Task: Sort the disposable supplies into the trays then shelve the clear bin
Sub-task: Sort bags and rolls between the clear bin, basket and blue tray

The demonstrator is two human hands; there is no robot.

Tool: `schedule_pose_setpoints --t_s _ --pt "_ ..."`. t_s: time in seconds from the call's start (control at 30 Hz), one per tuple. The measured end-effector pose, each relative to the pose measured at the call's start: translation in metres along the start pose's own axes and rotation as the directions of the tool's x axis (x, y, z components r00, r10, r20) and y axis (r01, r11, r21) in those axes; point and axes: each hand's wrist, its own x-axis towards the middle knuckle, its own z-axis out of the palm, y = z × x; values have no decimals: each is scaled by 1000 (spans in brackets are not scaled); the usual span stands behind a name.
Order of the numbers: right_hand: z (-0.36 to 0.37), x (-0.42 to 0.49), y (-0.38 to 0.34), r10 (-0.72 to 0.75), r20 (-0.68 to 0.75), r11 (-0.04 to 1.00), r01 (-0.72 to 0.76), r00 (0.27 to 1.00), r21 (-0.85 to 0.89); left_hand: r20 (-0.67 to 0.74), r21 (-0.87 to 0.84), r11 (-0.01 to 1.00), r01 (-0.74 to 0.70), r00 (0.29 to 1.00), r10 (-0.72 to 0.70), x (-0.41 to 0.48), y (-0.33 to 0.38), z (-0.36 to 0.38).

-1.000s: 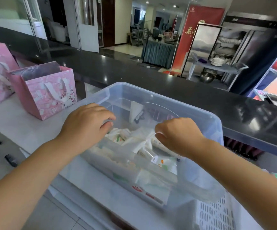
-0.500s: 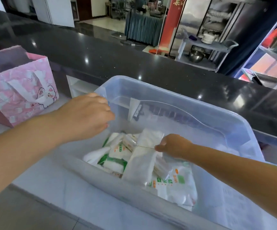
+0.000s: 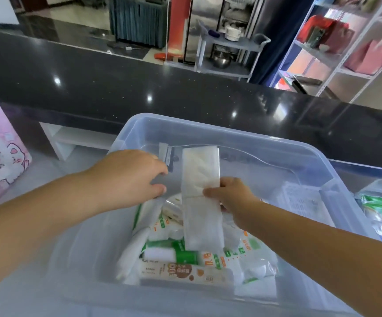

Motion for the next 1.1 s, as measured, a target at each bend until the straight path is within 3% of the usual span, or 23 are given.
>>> schedule_pose_setpoints --t_s 0.1,0.2,0.3,0.37,0.43,0.53,0.6,0.67,0.73,0.8,0.93,1.1 --pt "-10 -15 -24 -193 36 973 186 981 139 83 -381 912 152 988 -129 11 7 -4" --pt "-15 -27 -43 -313 97 917 274 945 290 122 -811 561 166 986 -115 27 20 -12" --pt "-14 -34 -54 -407 161 862 321 899 392 106 -966 220 138 983 -151 38 34 -21" --pt "-12 -33 -56 -441 164 849 351 882 394 70 -988 124 97 976 -205 43 39 -24" --pt "-10 -26 -53 -459 143 870 411 877 273 -36 -991 136 2 961 -274 46 36 -28" --pt "-10 -8 -30 -429 186 877 457 884 -147 -163 -972 223 -71 889 -428 50 15 -37" --pt "-12 7 -7 -374 270 708 461 887 -535 -220 -957 279 -84 837 -502 53 0 -37" --pt "-14 19 17 -289 357 399 450 888 -799 -233 -952 295 -77 808 -542 56 -10 -31" --pt "-13 26 37 -196 416 182 450 888 -874 -225 -950 307 -57 805 -549 57 -14 -24" --pt "-11 30 49 -126 458 78 469 880 -880 -227 -948 311 -63 818 -528 59 -17 -21" --pt "-10 28 49 -102 441 108 450 892 -886 -237 -943 324 -74 834 -499 60 -18 -22" --pt "-34 9 16 -194 391 152 421 900 -894 -213 -936 348 -53 873 -438 59 -18 -21"
